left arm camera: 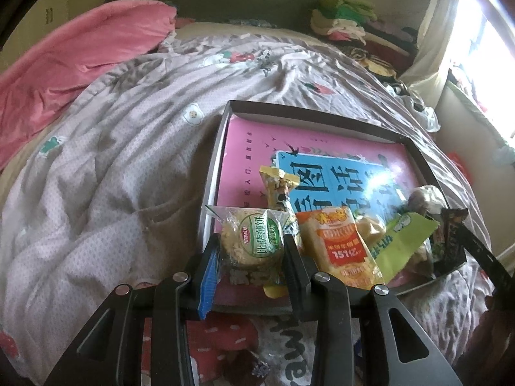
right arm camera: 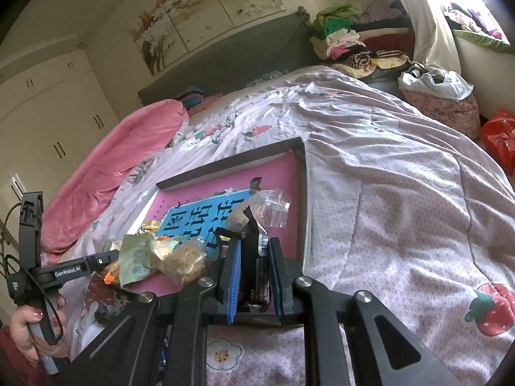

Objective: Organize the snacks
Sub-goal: 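Lower the cake into the tray with left gripper while right lowers the Snickers bar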

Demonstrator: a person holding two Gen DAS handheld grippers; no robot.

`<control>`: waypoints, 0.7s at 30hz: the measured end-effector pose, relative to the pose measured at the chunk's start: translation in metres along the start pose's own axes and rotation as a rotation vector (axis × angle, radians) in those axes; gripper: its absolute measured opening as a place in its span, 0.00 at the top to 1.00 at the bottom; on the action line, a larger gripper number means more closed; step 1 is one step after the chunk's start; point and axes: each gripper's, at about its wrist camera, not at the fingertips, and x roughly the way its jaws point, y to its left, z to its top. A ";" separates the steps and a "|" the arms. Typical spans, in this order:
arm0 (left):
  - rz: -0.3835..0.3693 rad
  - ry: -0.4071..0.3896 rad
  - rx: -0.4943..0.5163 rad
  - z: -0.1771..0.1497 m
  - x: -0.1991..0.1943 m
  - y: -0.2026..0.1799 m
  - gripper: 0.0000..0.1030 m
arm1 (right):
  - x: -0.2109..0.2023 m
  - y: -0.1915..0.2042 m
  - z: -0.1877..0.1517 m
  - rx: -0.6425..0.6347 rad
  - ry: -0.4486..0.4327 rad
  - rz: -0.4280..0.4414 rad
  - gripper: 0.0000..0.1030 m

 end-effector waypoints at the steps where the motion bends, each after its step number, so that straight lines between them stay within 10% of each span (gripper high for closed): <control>1: 0.001 0.000 -0.003 0.001 0.001 0.000 0.63 | 0.000 -0.001 0.000 0.003 0.000 -0.001 0.83; 21: 0.021 0.005 -0.015 -0.002 0.003 0.001 0.62 | -0.001 -0.003 -0.002 0.024 0.003 -0.003 0.82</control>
